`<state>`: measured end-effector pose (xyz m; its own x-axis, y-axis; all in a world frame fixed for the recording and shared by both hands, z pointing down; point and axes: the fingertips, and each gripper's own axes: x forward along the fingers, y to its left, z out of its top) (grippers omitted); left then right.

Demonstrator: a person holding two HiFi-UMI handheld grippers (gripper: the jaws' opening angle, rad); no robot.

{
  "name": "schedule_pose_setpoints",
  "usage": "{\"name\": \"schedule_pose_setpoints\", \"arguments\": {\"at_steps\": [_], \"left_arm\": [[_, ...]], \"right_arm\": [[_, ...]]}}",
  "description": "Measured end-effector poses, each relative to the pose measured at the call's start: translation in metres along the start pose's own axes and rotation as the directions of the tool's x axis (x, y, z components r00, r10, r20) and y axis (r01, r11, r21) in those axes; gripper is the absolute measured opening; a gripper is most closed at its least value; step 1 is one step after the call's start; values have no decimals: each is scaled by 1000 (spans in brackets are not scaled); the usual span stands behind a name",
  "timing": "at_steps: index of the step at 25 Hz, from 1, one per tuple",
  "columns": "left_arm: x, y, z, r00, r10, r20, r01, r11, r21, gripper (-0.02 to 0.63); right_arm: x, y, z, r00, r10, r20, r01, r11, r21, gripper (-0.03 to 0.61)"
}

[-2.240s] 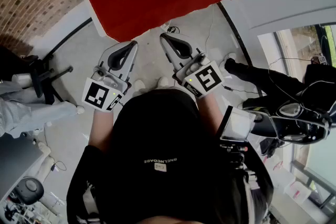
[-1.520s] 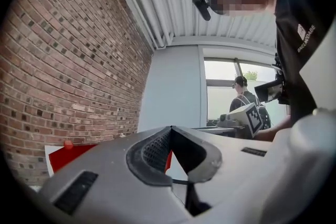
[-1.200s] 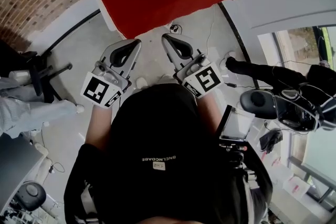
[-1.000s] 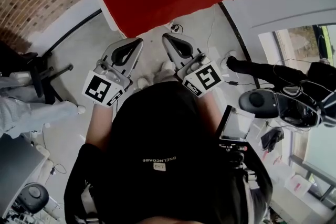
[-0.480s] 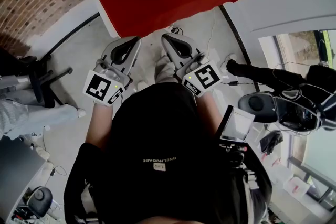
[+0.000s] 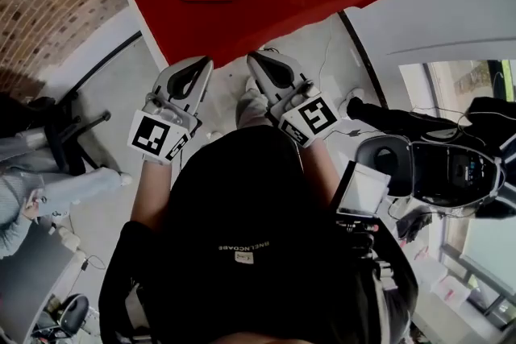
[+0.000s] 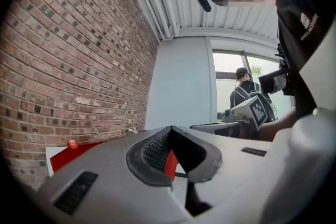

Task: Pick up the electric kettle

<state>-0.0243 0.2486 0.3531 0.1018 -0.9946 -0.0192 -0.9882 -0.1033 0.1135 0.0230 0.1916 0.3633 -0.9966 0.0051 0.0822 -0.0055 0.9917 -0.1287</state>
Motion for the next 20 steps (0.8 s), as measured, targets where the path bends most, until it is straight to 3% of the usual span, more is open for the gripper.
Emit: {"name": "schedule_pose_setpoints", "arguments": {"at_steps": [13, 20], "left_arm": [[100, 50, -18, 998, 49, -48, -50, 999, -21, 5], [146, 71, -20, 992, 111, -65, -113, 993, -39, 8]], "right_arm": [[35, -113, 6, 999, 47, 23, -49, 995, 82, 5], [50, -171, 10, 995, 92, -29, -89, 993, 83, 6]]}}
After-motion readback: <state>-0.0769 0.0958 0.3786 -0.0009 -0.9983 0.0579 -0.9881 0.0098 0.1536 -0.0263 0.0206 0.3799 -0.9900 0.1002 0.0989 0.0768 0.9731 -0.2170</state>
